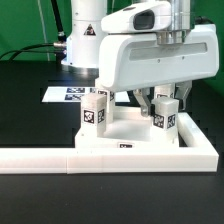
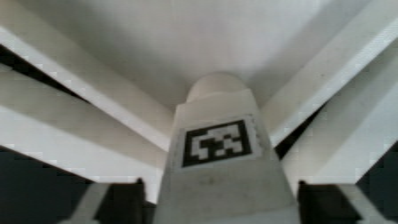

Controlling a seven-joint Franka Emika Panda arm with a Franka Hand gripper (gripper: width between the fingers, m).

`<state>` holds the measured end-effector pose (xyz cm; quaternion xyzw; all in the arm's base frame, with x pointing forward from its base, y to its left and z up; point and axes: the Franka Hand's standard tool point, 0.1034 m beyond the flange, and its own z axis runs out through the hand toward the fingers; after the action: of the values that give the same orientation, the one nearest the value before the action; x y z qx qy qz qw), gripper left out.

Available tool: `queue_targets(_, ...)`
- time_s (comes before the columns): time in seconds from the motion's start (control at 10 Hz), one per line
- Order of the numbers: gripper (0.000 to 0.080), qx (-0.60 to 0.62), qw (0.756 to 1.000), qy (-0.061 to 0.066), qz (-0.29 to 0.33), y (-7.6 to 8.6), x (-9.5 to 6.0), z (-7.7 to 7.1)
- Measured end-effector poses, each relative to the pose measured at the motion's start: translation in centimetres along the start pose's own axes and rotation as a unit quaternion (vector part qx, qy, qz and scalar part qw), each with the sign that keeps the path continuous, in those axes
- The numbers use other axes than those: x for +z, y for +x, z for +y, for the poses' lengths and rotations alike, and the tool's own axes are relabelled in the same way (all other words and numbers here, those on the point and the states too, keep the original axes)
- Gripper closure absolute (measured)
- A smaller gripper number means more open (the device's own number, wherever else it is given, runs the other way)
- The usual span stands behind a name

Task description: Assemble square table

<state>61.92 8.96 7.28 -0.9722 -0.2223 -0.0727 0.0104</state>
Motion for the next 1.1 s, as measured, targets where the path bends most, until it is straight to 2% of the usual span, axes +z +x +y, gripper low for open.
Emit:
queue_targets(0.1,0.0511,0.01,1.0,0.0,0.0,-0.01,0.02,0.0)
queue_targets(0.4,0.0511,0.103,0.995,0.001,0.0,-0.02,0.05,-0.02)
queue_targets(0.6,0.0511,0.195,0.981,0.001,0.0,-0.03,0.04,0.04)
queue_targets(0.9,0.0509,0.35,0.937,0.005,-0.003,0.16,0.0,-0.57)
queue_targets(1.1,0.0509,0.44,0.898,0.006,-0.013,0.25,0.05,-0.89)
